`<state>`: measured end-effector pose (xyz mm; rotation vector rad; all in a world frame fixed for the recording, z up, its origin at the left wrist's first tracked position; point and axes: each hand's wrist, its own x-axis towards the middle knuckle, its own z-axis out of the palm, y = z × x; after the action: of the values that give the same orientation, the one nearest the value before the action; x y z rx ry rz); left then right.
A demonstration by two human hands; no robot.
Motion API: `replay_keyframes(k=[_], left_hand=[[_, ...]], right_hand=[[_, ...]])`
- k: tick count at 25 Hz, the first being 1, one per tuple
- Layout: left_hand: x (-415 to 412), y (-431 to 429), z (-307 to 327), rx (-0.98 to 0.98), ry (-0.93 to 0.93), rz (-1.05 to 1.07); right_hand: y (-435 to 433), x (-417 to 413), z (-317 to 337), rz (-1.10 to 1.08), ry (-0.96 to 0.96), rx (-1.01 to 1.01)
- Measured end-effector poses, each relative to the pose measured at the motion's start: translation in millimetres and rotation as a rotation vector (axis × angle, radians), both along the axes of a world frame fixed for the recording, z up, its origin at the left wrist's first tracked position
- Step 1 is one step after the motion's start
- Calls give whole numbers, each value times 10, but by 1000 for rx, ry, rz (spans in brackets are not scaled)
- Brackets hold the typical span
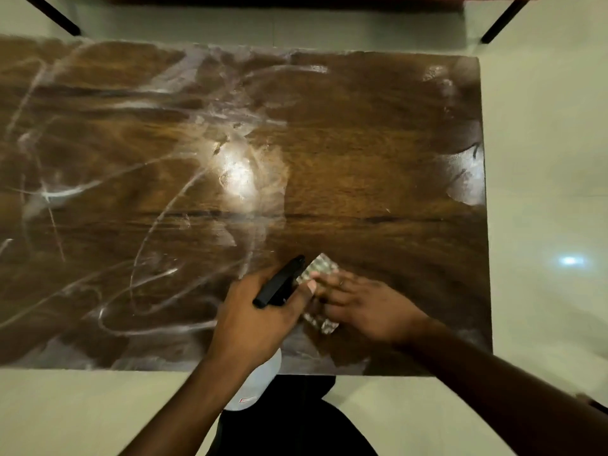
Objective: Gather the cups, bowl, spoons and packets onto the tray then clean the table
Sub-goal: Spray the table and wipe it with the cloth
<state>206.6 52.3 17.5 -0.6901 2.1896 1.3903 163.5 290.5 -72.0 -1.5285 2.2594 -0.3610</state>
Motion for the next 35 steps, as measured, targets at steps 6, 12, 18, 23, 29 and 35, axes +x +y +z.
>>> replay_keyframes(k=[6,12,18,23,29,35], left_hand=[[705,168,6,-5,36,71],[1257,106,-33,-30,37,27],[1460,105,-97,-28,21,45],[1476,104,-125,-42,41,35],[1496,-209,-121,6,43,144],[1647,-558,-152,-42,36,145]], right_hand=[[-302,344,81,-1258,-137,-36],[176,1362,-105,-180,-105,-22],[-49,1924,-23,-1479,-92,-88],[-284,2123,-72,-487,-85,-28],[228,1999,-57,-1185,-74,-74],[-1225,2035,1,-706,-197,-29]])
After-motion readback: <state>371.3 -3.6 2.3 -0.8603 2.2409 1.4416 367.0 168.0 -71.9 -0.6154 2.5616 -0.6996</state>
